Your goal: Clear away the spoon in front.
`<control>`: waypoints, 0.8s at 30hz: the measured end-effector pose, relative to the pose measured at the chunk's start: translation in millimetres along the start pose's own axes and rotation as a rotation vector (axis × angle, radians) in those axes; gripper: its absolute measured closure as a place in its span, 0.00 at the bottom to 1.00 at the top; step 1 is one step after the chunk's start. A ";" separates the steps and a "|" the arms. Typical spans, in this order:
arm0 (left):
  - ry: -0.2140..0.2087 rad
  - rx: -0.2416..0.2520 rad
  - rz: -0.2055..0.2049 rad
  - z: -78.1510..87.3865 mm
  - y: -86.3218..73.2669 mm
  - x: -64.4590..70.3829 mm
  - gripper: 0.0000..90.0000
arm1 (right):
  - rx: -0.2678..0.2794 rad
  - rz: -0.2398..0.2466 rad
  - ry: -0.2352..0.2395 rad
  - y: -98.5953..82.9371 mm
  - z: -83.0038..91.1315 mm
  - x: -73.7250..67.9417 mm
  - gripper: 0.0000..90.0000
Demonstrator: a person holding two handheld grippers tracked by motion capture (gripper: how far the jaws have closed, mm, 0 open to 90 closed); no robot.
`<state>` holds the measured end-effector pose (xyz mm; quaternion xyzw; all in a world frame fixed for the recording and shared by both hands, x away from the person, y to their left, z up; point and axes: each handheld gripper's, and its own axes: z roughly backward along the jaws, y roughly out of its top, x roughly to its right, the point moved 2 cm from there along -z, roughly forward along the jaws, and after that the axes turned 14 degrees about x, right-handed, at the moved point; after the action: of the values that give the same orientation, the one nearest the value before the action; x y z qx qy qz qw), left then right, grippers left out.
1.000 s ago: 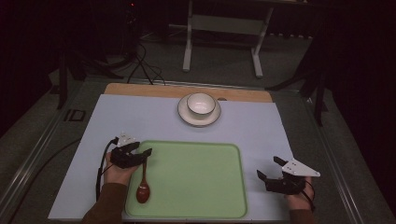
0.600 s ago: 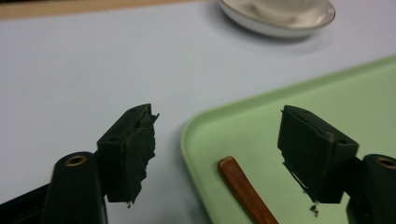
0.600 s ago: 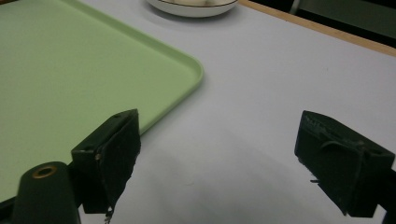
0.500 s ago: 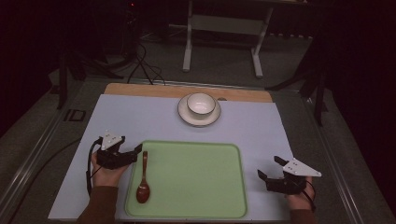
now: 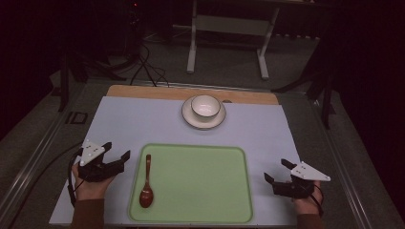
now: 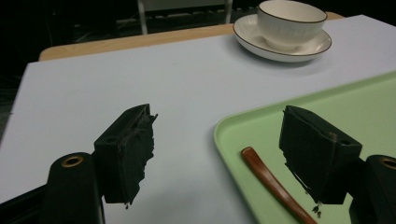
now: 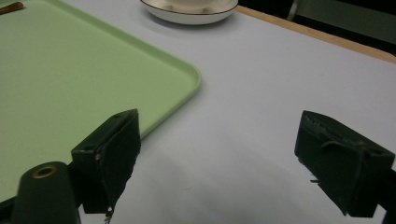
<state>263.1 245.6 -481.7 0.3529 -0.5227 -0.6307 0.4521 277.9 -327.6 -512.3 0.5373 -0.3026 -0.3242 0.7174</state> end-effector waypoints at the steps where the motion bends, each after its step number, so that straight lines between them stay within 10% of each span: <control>1: 0.003 0.002 -0.002 2.4 0.1 -0.9 0.29 | 0.002 -0.001 -0.001 0.1 0.2 0.0 0.16; 24: 0.038 0.067 0.008 35.4 -4.1 -20.9 0.30 | 0.079 -0.049 -0.026 3.7 9.4 10.3 0.16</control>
<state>237.0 277.4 -479.1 0.3775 -0.5366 -0.6041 0.4523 277.4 -340.4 -505.7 0.5680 -0.3113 -0.3366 0.6835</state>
